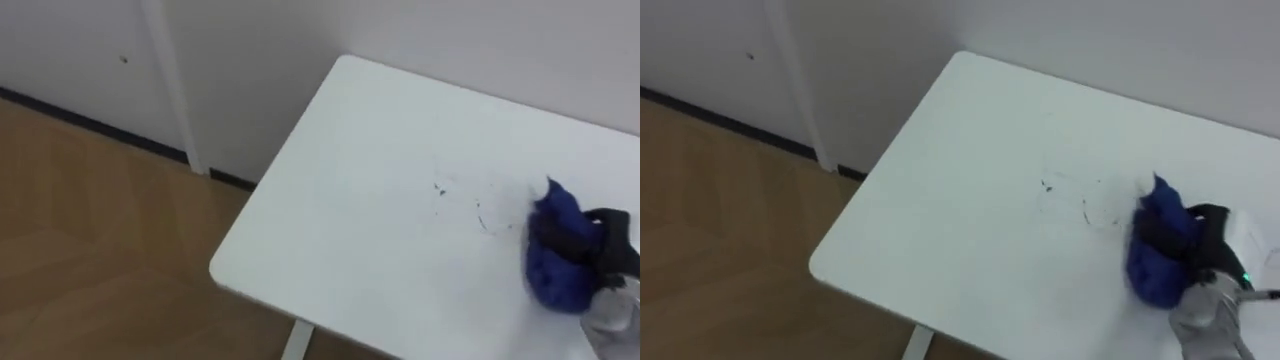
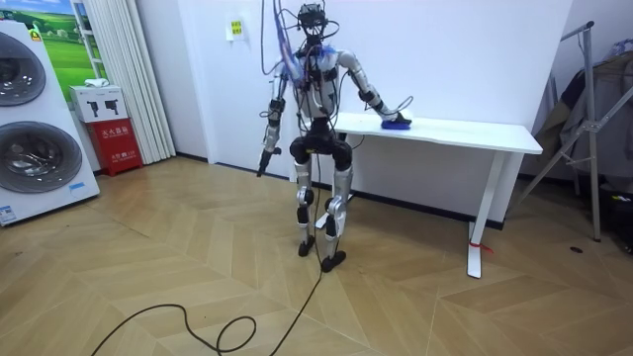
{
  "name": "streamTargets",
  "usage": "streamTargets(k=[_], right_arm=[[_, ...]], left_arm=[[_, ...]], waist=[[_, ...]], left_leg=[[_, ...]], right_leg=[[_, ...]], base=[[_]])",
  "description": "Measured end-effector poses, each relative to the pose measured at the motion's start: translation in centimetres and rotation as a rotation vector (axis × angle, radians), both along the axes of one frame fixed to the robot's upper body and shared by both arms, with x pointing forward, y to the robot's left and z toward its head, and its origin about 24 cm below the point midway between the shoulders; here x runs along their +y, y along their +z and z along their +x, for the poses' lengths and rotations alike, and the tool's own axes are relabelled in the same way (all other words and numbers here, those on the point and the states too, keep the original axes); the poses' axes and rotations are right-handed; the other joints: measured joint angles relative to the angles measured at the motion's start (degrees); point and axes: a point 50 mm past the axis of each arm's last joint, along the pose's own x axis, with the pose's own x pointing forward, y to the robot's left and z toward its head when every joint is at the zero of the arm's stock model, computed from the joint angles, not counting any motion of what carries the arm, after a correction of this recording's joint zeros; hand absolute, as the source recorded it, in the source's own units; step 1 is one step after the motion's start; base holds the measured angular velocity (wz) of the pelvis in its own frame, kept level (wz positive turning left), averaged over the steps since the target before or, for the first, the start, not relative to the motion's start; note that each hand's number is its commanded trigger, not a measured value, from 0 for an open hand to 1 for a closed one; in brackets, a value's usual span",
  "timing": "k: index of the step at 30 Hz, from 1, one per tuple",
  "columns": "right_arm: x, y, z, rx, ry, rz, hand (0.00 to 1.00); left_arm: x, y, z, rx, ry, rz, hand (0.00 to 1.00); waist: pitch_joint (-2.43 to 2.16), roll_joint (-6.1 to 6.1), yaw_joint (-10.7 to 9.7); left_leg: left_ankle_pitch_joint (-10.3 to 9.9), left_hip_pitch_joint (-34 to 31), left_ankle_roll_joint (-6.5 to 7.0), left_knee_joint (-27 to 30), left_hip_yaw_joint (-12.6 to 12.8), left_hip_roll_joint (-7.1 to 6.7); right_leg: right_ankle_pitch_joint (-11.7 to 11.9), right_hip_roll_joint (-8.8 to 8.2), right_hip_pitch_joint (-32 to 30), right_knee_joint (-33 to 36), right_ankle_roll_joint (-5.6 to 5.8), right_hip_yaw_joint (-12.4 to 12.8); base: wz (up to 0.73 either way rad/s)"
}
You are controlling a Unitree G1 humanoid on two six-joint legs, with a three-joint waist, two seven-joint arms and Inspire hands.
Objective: Wipe table
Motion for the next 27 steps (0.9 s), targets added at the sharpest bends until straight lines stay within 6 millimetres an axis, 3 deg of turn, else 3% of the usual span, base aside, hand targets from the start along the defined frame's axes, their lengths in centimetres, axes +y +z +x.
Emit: streamTargets(k=[2, 4, 6, 9, 10, 11, 12, 13, 14, 15, 16, 17, 19, 21, 23, 24, 26, 27], right_arm=[[-1.2, 0.0, -1.9, 0.017, -0.061, -0.008, 1.0], [-1.5, 0.0, -2.3, 0.023, -0.073, -0.01, 1.0], [-1.2, 0.1, -1.4, 0.023, -0.068, -0.01, 1.0], [0.4, 0.9, 3.0, 0.054, -0.018, -0.022, 1.0], [1.2, 1.1, 4.1, 0.06, 0.015, -0.027, 1.0], [3.8, 1.7, 7.1, 0.047, 0.131, -0.01, 1.0], [5.6, 2.1, 8.7, 0.033, 0.213, 0.001, 1.0], [9.9, 3.2, 12.0, 0.01, 0.402, 0.004, 1.0], [13.9, 4.7, 14.5, -0.026, 0.575, -0.012, 1.0], [15.4, 5.6, 15.4, -0.051, 0.64, -0.023, 1.0], [17.1, 7.3, 16.9, -0.106, 0.722, -0.035, 1.0], [17.8, 8.4, 17.9, -0.136, 0.761, -0.042, 1.0], [17.9, 8.8, 18.2, -0.145, 0.776, -0.042, 1.0], [17.0, 7.3, 17.2, -0.099, 0.747, -0.029, 1.0], [13.9, 3.4, 13.3, -0.045, 0.626, 0.031, 1.0], [13.2, 2.9, 12.4, -0.061, 0.599, 0.03, 1.0], [10.0, 1.0, 8.6, -0.067, 0.464, 0.035, 1.0], [9.0, 0.5, 7.4, -0.056, 0.412, 0.038, 1.0]], left_arm=[[0.2, 0.2, 0.5, -0.02, -0.007, 0.022, 0.0], [0.1, 0.2, 0.8, -0.022, -0.031, 0.027, 0.0], [-0.2, 0.1, 1.6, -0.03, -0.061, 0.021, 0.0], [-1.8, -0.4, 3.2, -0.043, -0.123, -0.018, 0.0], [-2.0, -0.5, 3.4, -0.042, -0.129, -0.025, 0.0], [-2.4, -0.7, 3.5, -0.04, -0.137, -0.039, 0.0], [-2.4, -0.7, 3.6, -0.037, -0.138, -0.042, 0.0], [-2.3, -0.8, 3.3, -0.016, -0.137, -0.046, 0.0], [-2.4, -0.8, 4.1, -0.024, -0.144, -0.055, 0.0], [-2.5, -0.8, 4.7, -0.038, -0.152, -0.059, 0.0], [-2.9, -0.7, 6.0, -0.068, -0.178, -0.068, 0.0], [-3.1, -0.7, 6.3, -0.075, -0.197, -0.078, 0.0], [-3.1, -0.8, 5.5, -0.056, -0.194, -0.079, 0.0], [-3.0, -1.1, 3.1, 0.004, -0.169, -0.084, 0.0], [-2.6, -1.1, 1.2, 0.047, -0.13, -0.08, 0.0], [-2.5, -1.0, 0.8, 0.054, -0.12, -0.078, 0.0], [-1.7, -0.8, 0.0, 0.064, -0.089, -0.053, 0.0], [-1.4, -0.7, 0.0, 0.061, -0.084, -0.041, 0.0]], waist=[[-0.23, 0.4, -1.66], [-0.22, 0.64, -1.75], [-0.22, 0.97, -1.59], [0.22, 2.31, 1.63], [0.28, 2.58, 2.37], [0.43, 2.78, 4.66], [0.58, 2.62, 5.41], [1.25, 2.61, 5.95], [1.53, 2.05, 6.34], [1.61, 1.82, 6.67], [2.18, 1.53, 7.23], [2.54, 1.62, 9.17], [2.44, 1.51, 10.12], [2.45, 1.44, 9.88], [2.18, 0.74, 7.82], [2.15, 0.72, 6.53], [1.74, 0.66, 2.73], [1.52, 0.8, 2.28]], left_leg=[[-0.37, 0.08, 0.34, 0.19, 0.27, -0.01], [-0.47, 0.74, 0.53, 0.1, 1.43, 0.06], [-0.61, 1.17, 0.63, 0.25, 2.2, 0.19], [-0.73, 1.49, 0.27, -0.06, 5.6, 1.35], [-0.7, 1.23, 0.24, -0.04, 5.6, 1.47], [-0.55, 0.52, 0.14, -0.1, 5.51, 1.76], [-0.44, 0.36, 0.03, -0.14, 5.38, 1.97], [-0.19, -0.45, -0.31, -0.03, 4.33, 2.19], [0.21, -1.97, -0.43, 0.35, 2.53, 2.0], [0.51, -2.78, -0.45, 0.33, 1.95, 1.95], [1.48, -3.56, -0.72, 0.04, 1.2, 1.93], [2.09, -3.49, -0.59, -0.3, 0.27, 1.65], [2.53, -2.66, -0.57, -1.24, -1.77, 0.77], [2.42, -1.48, -0.34, -1.67, -3.32, -0.05], [1.99, -0.79, 0.31, -1.57, -4.13, -0.84], [1.86, -0.46, 0.52, -1.57, -3.69, -0.94], [0.58, 1.29, 1.59, -1.02, -0.22, -0.55], [0.02, 1.84, 1.72, -0.97, 0.1, -0.43]], right_leg=[[0.63, -0.06, 0.45, -0.1, 0.72, -0.08], [0.74, -0.18, 0.61, -0.16, 0.76, 0.92], [0.78, -0.28, 0.74, -0.07, 0.81, 1.51], [1.34, 0.1, -1.16, 0.91, 0.16, 5.12], [1.52, 0.23, -1.93, 1.3, -0.11, 5.65], [2.15, 0.68, -3.73, 2.17, -0.66, 6.25], [2.69, 1.0, -4.39, 2.13, -0.97, 6.18], [3.41, 1.64, -5.52, 1.93, -1.66, 5.89], [3.64, 2.0, -6.6, 1.66, -2.05, 5.44], [3.53, 1.87, -7.29, 1.61, -2.19, 4.73], [3.35, 1.89, -8.27, 1.34, -2.46, 4.35], [3.26, 1.89, -7.99, 0.63, -2.55, 3.5], [2.9, 1.42, -6.53, -0.08, -2.28, 1.6], [2.55, 0.92, -4.47, -0.42, -1.75, -0.21], [2.01, 0.27, -2.64, -0.12, -0.87, -1.18], [1.92, 0.08, -2.04, 0.11, -0.72, -0.94], [0.85, -0.93, -1.35, 4.27, 0.92, -0.42], [0.56, -1.17, -1.38, 5.84, 1.16, -0.16]], base=[[-0.17], [-0.29], [-0.31], [-0.71], [-1.08], [-1.05], [-1.22], [-0.62], [-0.22], [0.44], [0.65], [0.62], [0.6], [0.57], [0.77], [0.83], [0.62], [0.26]])
